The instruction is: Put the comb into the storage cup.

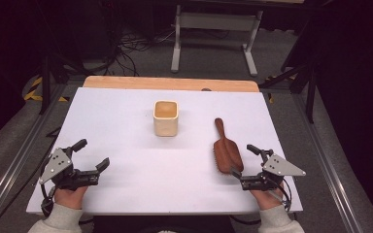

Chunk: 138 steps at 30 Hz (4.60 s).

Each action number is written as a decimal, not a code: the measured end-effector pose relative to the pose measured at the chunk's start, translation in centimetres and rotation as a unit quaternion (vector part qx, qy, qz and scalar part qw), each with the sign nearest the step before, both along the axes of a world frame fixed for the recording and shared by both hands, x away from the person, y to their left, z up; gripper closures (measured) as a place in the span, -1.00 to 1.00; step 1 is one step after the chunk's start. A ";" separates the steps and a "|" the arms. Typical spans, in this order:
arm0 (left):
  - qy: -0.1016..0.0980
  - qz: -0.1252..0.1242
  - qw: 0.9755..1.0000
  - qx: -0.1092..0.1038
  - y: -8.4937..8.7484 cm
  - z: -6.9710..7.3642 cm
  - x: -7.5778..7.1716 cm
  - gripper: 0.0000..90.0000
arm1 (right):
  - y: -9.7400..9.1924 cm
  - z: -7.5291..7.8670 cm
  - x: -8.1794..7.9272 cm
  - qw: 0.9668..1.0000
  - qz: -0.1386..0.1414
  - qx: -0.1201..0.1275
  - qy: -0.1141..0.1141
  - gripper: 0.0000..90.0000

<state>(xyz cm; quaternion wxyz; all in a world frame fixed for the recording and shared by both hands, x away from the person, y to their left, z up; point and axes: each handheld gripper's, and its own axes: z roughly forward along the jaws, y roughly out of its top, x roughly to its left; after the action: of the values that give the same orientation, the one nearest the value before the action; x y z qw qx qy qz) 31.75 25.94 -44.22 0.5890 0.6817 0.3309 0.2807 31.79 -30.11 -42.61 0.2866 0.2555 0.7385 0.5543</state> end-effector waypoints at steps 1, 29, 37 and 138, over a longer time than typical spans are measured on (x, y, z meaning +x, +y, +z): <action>0.000 0.001 1.000 -0.001 0.0 0.0 0.0 -0.98 | 0.0 0.0 0.0 1.000 0.000 0.000 0.000 -0.87; -0.004 -0.004 1.000 0.006 -0.2 0.1 -0.2 -0.97 | 0.8 4.2 4.2 0.998 0.035 -0.011 0.060 -0.54; -0.004 -0.005 1.000 0.006 -0.2 0.1 -0.1 -0.98 | 1.8 6.0 6.3 0.997 0.047 -0.018 0.065 -0.52; 0.003 -0.005 1.000 0.020 -0.2 -0.5 0.2 -0.98 | 6.7 0.9 20.6 0.895 0.049 -0.352 0.270 0.99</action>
<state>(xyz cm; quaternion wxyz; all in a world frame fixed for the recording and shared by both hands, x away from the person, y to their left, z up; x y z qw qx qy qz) 31.94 25.74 -44.70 0.5758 0.6955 0.3237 0.2825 52.42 -23.37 -41.68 0.1195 0.2411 0.9460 0.1807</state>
